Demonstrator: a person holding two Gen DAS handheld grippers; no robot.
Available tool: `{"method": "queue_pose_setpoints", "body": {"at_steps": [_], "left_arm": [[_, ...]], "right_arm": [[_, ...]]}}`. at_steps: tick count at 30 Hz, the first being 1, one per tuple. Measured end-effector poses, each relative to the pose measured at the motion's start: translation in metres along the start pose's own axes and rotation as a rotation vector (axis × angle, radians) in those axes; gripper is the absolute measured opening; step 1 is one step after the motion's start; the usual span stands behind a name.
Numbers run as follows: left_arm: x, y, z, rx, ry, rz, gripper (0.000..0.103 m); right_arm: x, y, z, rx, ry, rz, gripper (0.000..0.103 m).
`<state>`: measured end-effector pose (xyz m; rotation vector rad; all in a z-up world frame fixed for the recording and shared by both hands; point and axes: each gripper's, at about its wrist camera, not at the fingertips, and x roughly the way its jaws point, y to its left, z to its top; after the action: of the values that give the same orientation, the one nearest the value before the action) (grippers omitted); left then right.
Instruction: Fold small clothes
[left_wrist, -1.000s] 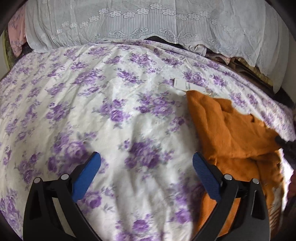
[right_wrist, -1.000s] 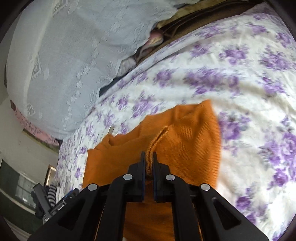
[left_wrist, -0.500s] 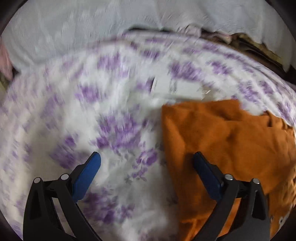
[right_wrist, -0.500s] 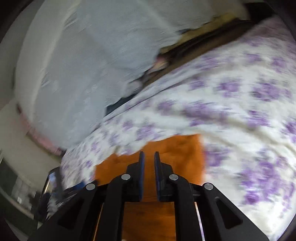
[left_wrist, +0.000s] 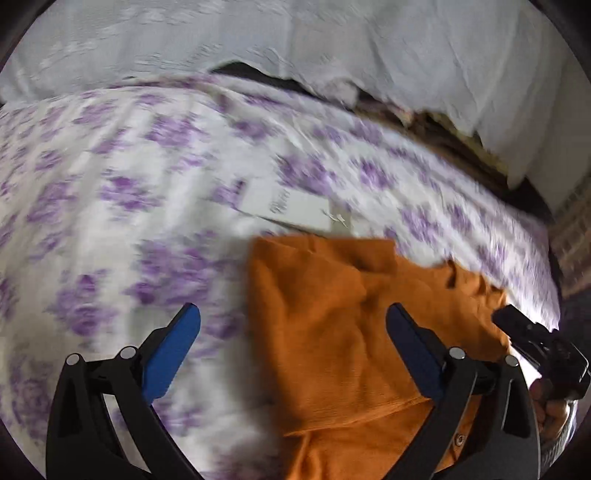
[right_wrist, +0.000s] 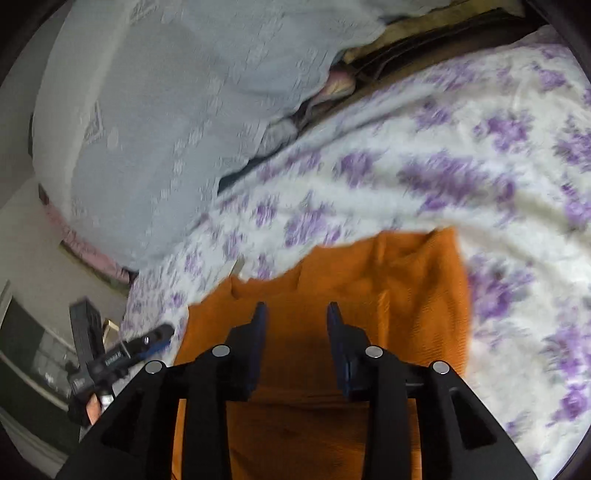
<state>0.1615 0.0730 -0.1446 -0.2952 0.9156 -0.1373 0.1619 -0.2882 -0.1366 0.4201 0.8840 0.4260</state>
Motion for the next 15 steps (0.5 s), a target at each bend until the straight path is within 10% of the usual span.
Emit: {"method": "queue_pose_setpoints", "body": {"at_steps": [7, 15], "left_arm": [[0.018, -0.009, -0.016, 0.074, 0.036, 0.126, 0.099], [0.016, -0.019, -0.037, 0.117, 0.092, 0.102, 0.099]], "right_arm": [[-0.008, -0.007, -0.005, 0.033, -0.016, -0.003, 0.026], [-0.003, 0.012, -0.033, -0.06, 0.08, 0.021, 0.032]]}}
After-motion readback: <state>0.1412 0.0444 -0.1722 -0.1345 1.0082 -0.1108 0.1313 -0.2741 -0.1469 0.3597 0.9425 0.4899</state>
